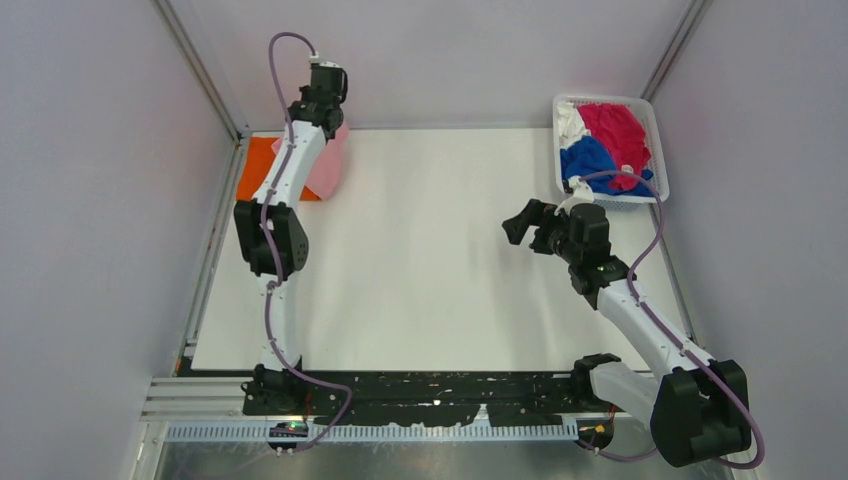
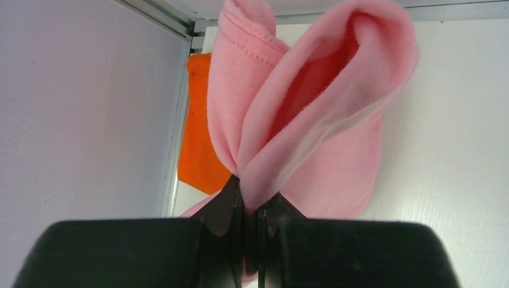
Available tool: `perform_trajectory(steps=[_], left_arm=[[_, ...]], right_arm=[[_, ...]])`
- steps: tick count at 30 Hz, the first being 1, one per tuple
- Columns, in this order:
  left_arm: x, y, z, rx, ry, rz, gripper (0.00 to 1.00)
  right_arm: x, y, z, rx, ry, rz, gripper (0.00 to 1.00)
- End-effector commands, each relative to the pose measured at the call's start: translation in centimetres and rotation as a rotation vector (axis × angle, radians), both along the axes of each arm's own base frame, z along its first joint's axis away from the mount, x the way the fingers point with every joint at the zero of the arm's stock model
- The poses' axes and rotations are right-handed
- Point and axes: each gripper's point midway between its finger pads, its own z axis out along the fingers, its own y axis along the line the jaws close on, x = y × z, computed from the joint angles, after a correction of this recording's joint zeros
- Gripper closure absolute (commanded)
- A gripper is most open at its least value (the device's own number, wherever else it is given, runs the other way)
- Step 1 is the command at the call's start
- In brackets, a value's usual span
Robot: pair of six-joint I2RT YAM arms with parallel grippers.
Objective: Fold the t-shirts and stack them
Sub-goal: Put the neatly folded tshirt into the corner of the board with the left arm
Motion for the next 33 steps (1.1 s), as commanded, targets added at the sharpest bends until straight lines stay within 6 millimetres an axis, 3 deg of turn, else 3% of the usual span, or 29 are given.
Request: perform_trajectory(steps=[1,8,14,18,20,21,22,25,29,30,32,33], left_arm=[[0.7,1.7,4.8,-0.034,-0.134,0.02,1.0],[1.8,5.2,3.5,-0.043,-0.131,0.06,1.0],[3.4,6.9,-0.1,-0.093,-0.087,0.008,1.0],[4.3,9.0,-2.1,-0.045,-0.06,0.041,1.0],[4.5,9.2,-3.0,-0.037,-0.046,0.053,1.0],[4.3,11.0,-3.4,-0.04,-0.044,0.083,1.0],[4.3,11.6,-3.6,-0.045,-0.044,0.092,1.0],[4.2,12.2,-4.0,-0.078,-0.044,0.11,1.0],[3.4,13.7,-3.3,-0.07,-0.075,0.195,0.82],[3.2,13.9,-2.9,-0.068,-0.08,0.209,0.69],[2.8,14.2,-2.1,-0.064,-0.092,0.232,0.09],[2.4,14.1,-1.3,-0.069,-0.1,0.237,0.01]], right_arm=[[0.2,-0.1,1.6,-0.005,-0.053,-0.005,0.05],[0.4,-0.7,1.4,-0.023,-0.037,-0.035,0.05],[0.8,-0.8,0.8,-0.034,-0.014,-0.041,0.04],[0.8,-1.0,0.1,-0.052,0.013,-0.05,0.05],[0.8,-1.2,-0.2,-0.063,0.025,-0.059,0.05],[0.8,-1.4,-0.3,-0.069,0.028,-0.063,0.05],[0.8,-1.4,-0.3,-0.072,0.031,-0.065,0.05],[0.8,-1.6,-0.8,-0.083,0.044,-0.07,0.05],[0.7,-1.7,-1.5,-0.092,0.071,-0.074,0.05],[0.6,-1.8,-1.5,-0.094,0.07,-0.078,0.05],[0.5,-1.9,-1.4,-0.097,0.071,-0.084,0.05],[0.4,-2.0,-1.4,-0.101,0.072,-0.084,0.04]])
